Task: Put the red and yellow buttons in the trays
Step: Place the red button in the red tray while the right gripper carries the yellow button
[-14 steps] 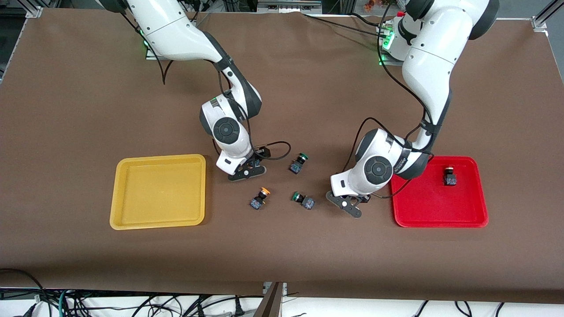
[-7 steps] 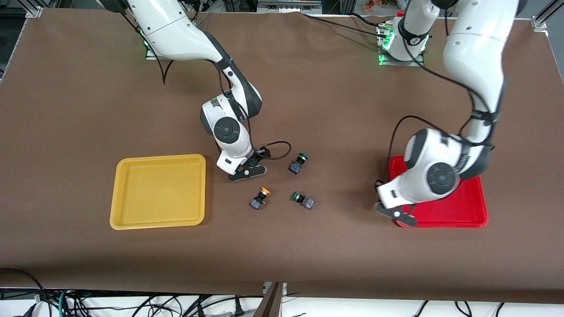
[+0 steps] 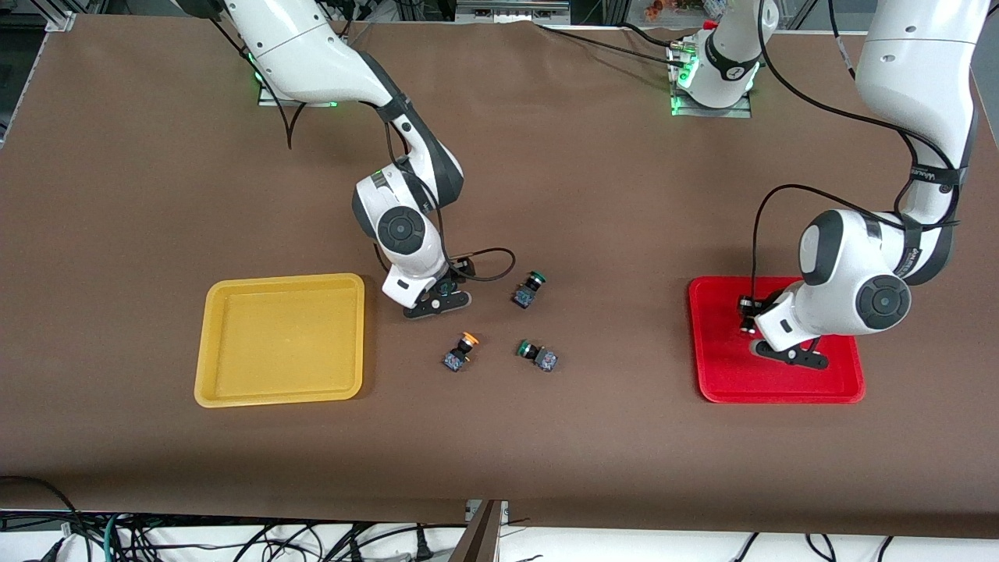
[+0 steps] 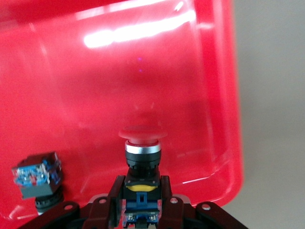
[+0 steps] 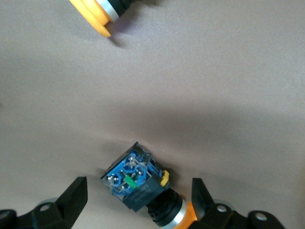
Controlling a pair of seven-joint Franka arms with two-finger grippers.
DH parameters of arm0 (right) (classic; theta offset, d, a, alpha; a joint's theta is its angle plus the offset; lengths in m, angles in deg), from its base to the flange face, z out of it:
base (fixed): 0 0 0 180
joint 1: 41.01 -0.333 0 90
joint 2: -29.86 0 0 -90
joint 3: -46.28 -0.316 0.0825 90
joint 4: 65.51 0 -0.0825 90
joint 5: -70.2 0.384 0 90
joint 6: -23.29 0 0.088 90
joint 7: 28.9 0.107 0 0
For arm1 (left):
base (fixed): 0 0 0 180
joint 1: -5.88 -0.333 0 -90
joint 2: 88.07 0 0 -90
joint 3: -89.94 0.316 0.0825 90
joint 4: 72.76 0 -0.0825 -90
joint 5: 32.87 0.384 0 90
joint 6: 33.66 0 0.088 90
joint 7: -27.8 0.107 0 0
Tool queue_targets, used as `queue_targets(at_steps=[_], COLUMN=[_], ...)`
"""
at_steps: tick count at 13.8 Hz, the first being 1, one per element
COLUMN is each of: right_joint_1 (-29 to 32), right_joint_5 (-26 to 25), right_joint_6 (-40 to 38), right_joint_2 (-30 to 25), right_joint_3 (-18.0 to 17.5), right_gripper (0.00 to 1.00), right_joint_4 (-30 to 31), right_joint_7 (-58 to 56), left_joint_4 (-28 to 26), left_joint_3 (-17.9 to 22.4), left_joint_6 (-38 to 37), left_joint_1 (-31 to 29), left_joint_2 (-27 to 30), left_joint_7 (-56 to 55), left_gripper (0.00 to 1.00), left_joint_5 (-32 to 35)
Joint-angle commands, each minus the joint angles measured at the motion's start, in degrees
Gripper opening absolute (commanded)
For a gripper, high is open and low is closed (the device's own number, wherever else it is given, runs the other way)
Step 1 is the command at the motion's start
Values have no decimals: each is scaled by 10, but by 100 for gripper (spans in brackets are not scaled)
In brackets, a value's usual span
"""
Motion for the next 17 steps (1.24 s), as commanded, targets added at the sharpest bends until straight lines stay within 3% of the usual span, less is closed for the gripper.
queue_targets(at_steps=[1, 2, 3, 5, 6, 8, 10, 13, 14, 16, 17], right_joint_1=[-2, -2, -2, 2, 3, 6, 10, 29, 49, 87, 98], right_joint_5=[-7, -7, -7, -7, -6, -9, -4, -3, -3, -1, 2], right_joint_6=[-1, 0, 0, -6, -17, -90, -165, -165, -146, -52, -15], right_joint_2=[-5, -4, -4, -10, -19, -36, -46, -43, -35, 8, 25], right_joint_3=[0, 0, 0, 1, 3, 40, 98, 156, 156, 155, 154], right_gripper=[75, 64, 53, 28, 25, 25, 26, 27, 29, 41, 65], right_joint_4=[10, 10, 10, 4, 2, -28, -63, -68, -68, -61, -56], right_joint_7=[4, 3, 2, -2, -4, -20, -120, -248, -265, -303, -325], left_joint_4=[-30, -22, -11, 35, 69, 131, 176, 207, 214, 249, 259], left_joint_3=[-7, -6, -6, -9, -9, -11, -11, -13, -16, -16, -15], left_joint_6=[8, 7, 2, -40, -70, -112, -127, -130, -133, -155, -157], left_joint_1=[-6, -6, -6, -1, 2, 6, 7, 7, 7, 14, 21], left_joint_2=[14, 12, 16, 17, 16, 16, 15, 17, 17, 16, 15], left_joint_7=[-14, -14, -8, -11, -11, -9, -9, -9, -9, -11, -11], left_gripper=[32, 93, 100, 100, 100, 100, 100, 100, 100, 100, 100], left_joint_5=[2, 2, 4, 7, 7, 5, 4, 3, 3, 5, 9])
